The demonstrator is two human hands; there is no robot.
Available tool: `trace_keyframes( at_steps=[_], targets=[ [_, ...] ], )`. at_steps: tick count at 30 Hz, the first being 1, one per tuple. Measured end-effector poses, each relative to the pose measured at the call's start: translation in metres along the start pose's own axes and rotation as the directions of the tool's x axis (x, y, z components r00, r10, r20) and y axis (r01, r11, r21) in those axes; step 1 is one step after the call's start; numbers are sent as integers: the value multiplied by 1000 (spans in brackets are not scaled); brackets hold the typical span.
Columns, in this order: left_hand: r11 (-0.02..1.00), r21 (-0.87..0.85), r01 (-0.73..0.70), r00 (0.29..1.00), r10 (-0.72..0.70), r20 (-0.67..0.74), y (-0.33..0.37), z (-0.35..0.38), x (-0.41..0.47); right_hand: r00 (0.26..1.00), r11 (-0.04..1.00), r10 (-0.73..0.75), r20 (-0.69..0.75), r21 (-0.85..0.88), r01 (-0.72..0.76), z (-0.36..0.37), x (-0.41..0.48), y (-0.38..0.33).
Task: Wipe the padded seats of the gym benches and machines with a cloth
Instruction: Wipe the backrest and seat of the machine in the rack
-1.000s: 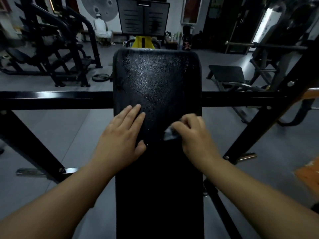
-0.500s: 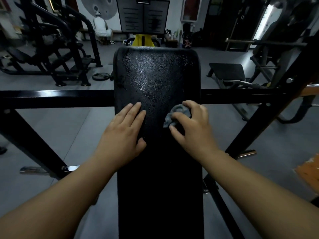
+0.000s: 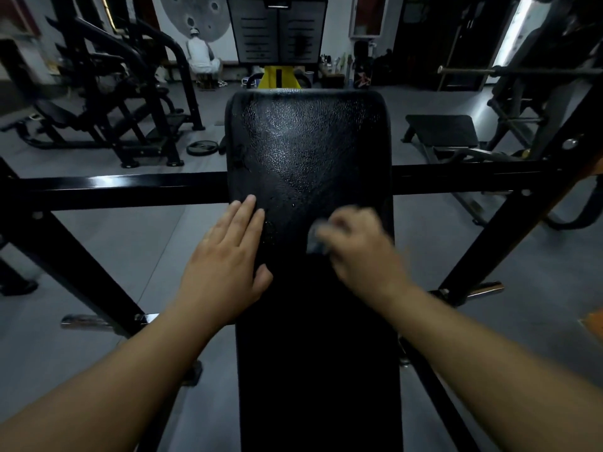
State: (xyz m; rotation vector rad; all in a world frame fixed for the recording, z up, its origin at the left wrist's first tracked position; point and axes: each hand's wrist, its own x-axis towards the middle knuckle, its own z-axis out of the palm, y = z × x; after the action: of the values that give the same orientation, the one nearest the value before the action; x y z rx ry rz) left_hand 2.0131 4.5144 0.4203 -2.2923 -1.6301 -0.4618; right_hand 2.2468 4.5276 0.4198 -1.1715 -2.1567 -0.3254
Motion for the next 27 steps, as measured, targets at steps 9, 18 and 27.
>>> trace_keyframes(
  at_steps=[9,18,27],
  targets=[
    [999,-31,41,999,-40,17,-5,0,-14,994,997,-65,87,37,62,6,14,-24],
    [991,-45,128,991,-125,54,-11,-7,-16,988,990,-128,90,77,121,20,50,-55],
    [982,-45,183,980,-178,91,-20,-6,-22,987,990,-133,87,62,128,29,72,-76]
  ],
)
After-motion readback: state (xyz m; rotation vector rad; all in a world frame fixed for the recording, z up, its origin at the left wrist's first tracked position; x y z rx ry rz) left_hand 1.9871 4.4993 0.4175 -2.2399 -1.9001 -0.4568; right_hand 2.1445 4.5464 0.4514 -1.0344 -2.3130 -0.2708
